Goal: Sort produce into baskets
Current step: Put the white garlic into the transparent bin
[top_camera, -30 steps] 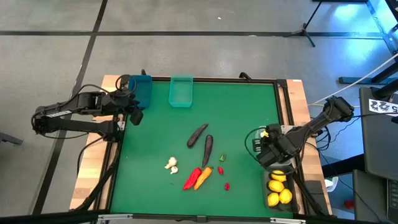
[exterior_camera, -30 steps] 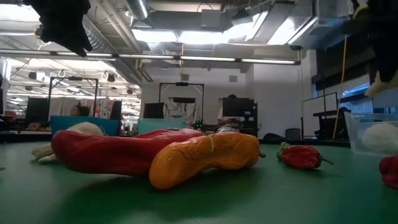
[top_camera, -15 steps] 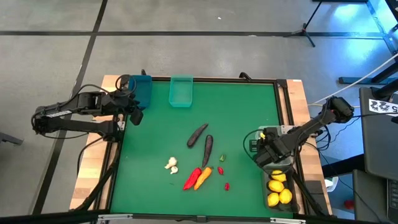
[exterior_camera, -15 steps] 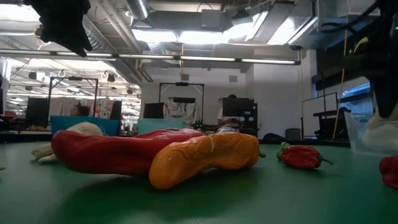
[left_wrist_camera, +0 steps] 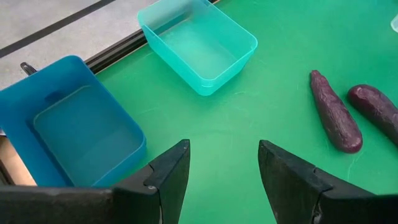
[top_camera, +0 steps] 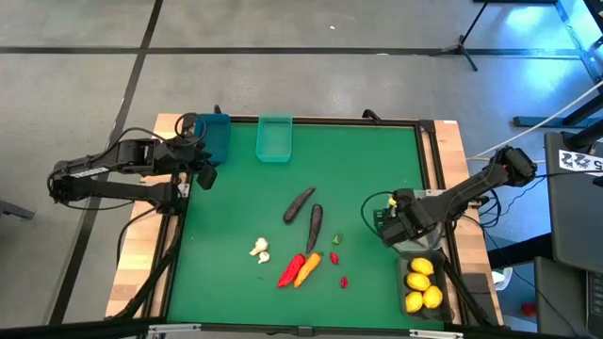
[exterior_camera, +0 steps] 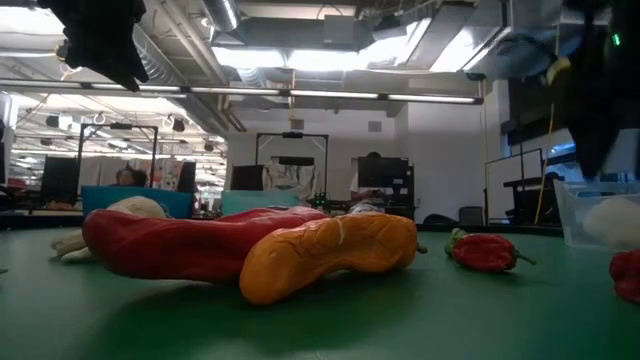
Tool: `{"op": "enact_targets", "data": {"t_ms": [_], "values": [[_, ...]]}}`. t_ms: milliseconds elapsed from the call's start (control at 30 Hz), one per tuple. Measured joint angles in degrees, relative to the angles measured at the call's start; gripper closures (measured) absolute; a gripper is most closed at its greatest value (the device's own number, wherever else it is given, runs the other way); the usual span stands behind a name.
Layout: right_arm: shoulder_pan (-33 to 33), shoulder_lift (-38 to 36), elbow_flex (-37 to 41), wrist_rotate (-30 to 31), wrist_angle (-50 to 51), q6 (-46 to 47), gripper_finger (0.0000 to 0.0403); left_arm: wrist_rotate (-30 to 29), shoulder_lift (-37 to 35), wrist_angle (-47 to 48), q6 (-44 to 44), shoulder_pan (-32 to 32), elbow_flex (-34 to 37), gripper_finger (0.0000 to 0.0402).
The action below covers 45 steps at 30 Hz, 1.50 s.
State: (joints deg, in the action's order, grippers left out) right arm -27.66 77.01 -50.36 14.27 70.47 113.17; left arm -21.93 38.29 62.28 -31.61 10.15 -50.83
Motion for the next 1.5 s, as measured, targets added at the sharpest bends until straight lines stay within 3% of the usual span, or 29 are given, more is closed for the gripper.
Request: {"op": "enact_targets", "data": {"t_ms": [200, 267, 400, 500, 633, 800, 967, 1333, 1500], "values": [[0.0, 0.0, -13.6, 1.8, -0.3, -12.7, 0.0128, 0.0, 0.0, 0.0, 0.0, 0.0, 0.0, 0.0217], [0.0, 0.0, -18.3, 5.0, -1.8, -16.6, 0.0128, 0.0, 0.0, 0.0, 0.0, 0.0, 0.0, 0.0217], [0.2, 0.0, -24.0, 17.2, -14.2, -29.4, 0.0127, 0.0, 0.0, 0.0, 0.0, 0.0, 0.0, 0.0217], [2.3, 1.3, -24.2, 21.1, -30.3, -44.8, 0.0127, 0.0, 0.0, 0.0, 0.0, 0.0, 0.0, 0.0217], [6.5, 6.5, -24.1, 17.7, -47.5, -63.4, 0.0127, 0.0, 0.0, 0.0, 0.0, 0.0, 0.0, 0.0217], [11.1, 14.8, -24.0, 9.1, -65.6, -83.5, 0.0127, 0.0, 0.0, 0.1, 0.0, 0.0, 0.0, 0.0217], [13.7, 22.0, -24.1, 2.1, -80.0, -95.7, 0.0127, 0.0, 0.0, 0.3, 0.0, 0.0, 0.0, 0.0217], [15.1, 37.3, -34.4, -9.5, -82.8, -112.9, 0.0127, 0.0, 0.0, 0.2, -0.8, 0.0, 0.0, 0.0217], [15.7, 43.5, -40.7, -14.4, -82.9, -116.5, 0.0127, -0.1, 0.0, 0.2, -1.4, 0.0, 0.0, 0.0217]]}}
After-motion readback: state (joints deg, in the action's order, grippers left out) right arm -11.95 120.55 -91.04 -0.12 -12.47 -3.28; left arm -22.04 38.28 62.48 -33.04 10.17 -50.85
